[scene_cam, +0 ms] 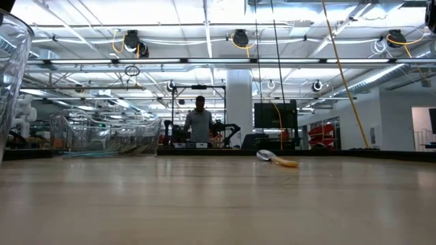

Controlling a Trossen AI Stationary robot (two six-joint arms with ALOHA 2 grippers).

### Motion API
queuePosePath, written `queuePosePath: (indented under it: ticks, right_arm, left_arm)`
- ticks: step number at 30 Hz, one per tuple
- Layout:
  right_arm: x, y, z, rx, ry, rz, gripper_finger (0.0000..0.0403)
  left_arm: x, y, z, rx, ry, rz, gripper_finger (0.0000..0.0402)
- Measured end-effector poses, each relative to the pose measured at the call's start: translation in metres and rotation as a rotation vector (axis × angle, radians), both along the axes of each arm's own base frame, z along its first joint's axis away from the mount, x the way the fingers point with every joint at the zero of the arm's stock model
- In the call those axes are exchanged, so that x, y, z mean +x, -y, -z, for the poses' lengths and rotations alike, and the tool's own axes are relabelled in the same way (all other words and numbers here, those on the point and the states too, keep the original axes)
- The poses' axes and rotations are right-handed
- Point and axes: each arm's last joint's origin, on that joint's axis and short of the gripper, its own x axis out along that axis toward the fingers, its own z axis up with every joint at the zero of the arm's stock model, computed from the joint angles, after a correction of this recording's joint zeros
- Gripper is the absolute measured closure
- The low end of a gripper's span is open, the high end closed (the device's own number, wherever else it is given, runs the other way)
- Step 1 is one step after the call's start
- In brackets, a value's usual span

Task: Sort silverware by color (type)
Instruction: Put the light blue spoon into the bottom right transparent bin

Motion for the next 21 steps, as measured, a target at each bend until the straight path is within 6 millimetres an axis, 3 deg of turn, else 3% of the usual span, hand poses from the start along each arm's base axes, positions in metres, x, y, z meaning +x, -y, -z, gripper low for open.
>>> queuePosePath:
  ticks: [11, 21]
  right_arm:
    - [0.008, -0.018, -0.007, 0.17, -0.008, -0.081, 0.0358]
    - [0.034, -0.026, -0.012, 0.263, 0.033, -0.049, 0.0358]
  left_arm:
    - [-0.008, 0.007, 0.004, 0.361, -0.156, -0.11, 0.019]
    - [-0.011, 0.01, 0.003, 0.734, -0.287, -0.14, 0.019]
